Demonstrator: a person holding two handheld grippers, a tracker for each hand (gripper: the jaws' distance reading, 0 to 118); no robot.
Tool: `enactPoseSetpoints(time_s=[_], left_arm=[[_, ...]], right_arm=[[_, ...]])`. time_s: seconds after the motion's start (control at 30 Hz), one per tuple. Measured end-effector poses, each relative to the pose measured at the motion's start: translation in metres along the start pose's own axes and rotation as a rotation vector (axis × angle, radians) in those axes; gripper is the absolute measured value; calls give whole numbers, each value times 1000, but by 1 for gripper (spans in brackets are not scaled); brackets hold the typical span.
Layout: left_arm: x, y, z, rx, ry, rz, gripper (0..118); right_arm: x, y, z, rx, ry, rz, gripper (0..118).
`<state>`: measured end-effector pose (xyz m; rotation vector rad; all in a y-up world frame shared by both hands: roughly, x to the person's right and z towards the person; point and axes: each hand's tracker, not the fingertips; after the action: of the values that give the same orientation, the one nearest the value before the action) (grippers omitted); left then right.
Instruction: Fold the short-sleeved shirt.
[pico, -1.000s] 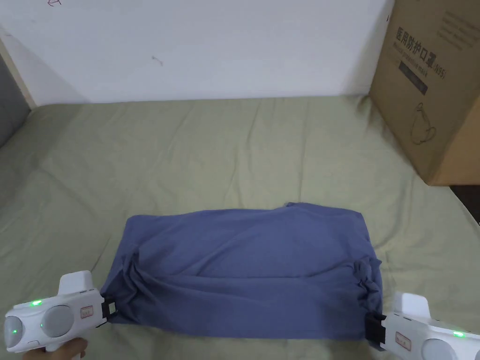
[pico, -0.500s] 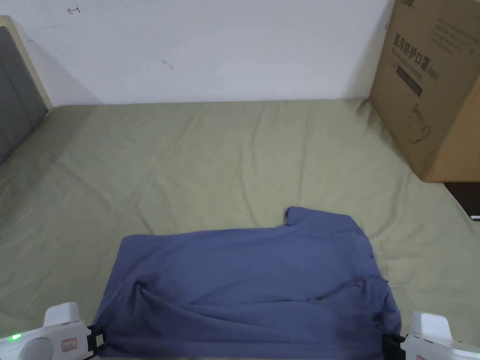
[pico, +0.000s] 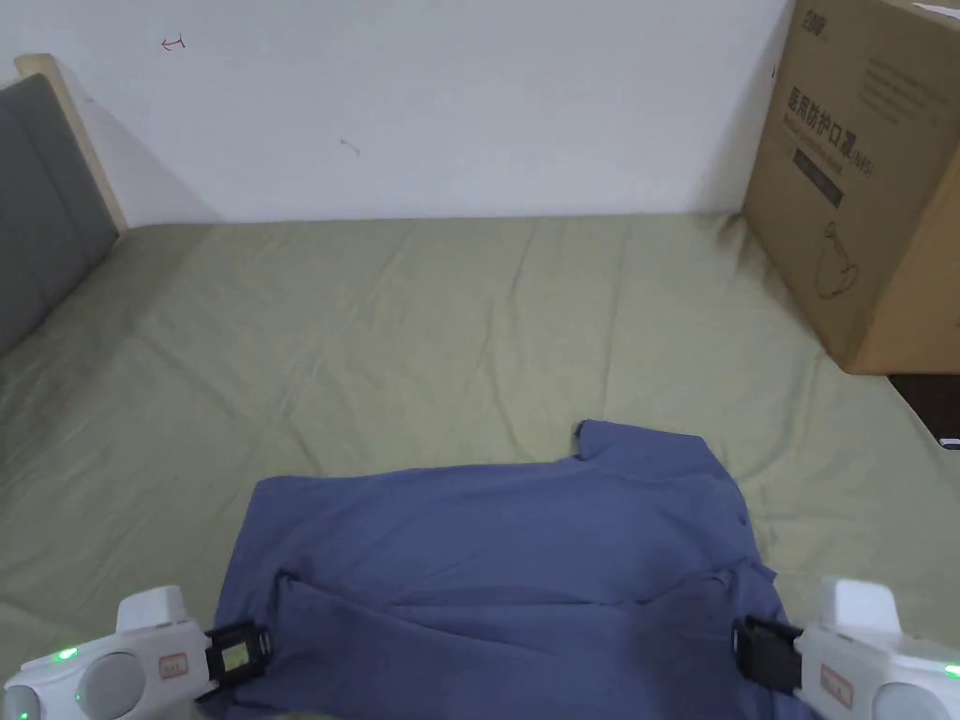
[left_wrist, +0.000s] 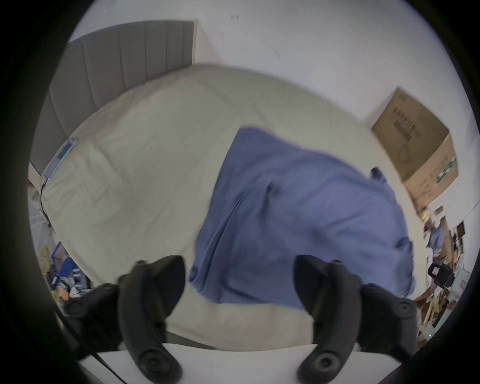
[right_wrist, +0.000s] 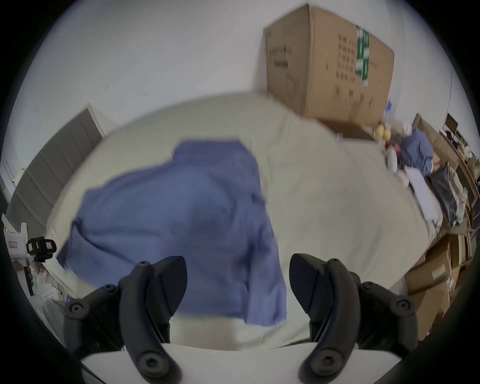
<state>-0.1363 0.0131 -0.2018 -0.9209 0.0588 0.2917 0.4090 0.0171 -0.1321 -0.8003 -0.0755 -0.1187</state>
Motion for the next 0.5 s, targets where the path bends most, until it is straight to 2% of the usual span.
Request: enactPoseSetpoints(time_s=[0.03, 0.2, 0.4, 0.43, 0.5], left_arm=[[7, 6, 12, 51, -10, -1, 101], [44, 36, 81, 328, -54, -64, 102], [79, 53, 104, 583, 2, -145, 100], [83, 52, 105, 609, 18, -162, 95], [94, 47, 115, 654, 8, -202, 70]], right_arm=[[-2, 10, 10, 52, 11, 5, 85], [-34, 61, 71, 322, 30, 50, 85], [-67, 86, 105, 523, -34, 115, 85], [-71, 87, 106, 541, -45, 123, 82], [-77, 87, 107, 553, -50, 122, 74]])
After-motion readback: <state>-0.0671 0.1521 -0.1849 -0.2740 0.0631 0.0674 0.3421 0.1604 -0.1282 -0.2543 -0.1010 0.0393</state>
